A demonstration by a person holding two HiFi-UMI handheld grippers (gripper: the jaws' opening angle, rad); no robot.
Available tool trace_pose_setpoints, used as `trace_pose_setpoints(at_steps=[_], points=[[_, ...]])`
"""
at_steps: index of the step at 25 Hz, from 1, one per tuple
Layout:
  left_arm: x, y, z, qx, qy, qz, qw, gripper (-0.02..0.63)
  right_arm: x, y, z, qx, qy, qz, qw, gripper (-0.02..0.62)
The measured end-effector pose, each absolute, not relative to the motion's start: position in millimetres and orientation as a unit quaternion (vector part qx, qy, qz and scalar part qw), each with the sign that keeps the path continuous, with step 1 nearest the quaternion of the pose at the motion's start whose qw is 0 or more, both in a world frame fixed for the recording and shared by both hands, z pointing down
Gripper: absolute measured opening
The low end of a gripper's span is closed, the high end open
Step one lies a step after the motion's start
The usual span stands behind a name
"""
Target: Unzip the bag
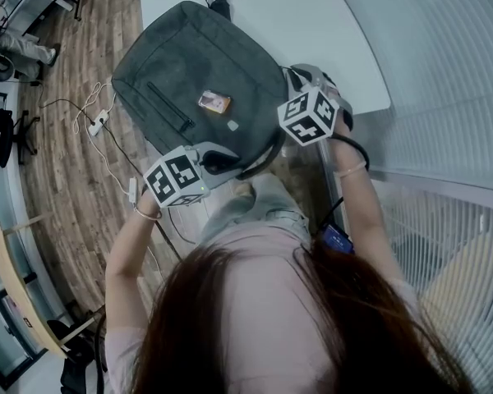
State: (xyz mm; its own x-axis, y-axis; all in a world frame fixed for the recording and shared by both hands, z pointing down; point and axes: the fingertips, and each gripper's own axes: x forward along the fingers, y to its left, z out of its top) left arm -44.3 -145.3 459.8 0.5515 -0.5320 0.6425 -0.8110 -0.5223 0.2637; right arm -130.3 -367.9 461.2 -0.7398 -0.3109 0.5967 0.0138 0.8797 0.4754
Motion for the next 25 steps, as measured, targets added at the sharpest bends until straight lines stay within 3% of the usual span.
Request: trace_pose_setpoints(at_steps=[25], points=[[-45.0, -145.7, 465.5, 0.834, -0.394, 0.261, 0.286, 0.064, -158.4, -378.1, 457.2, 0.054, -0.901, -0.247, 0.354, 0.021]])
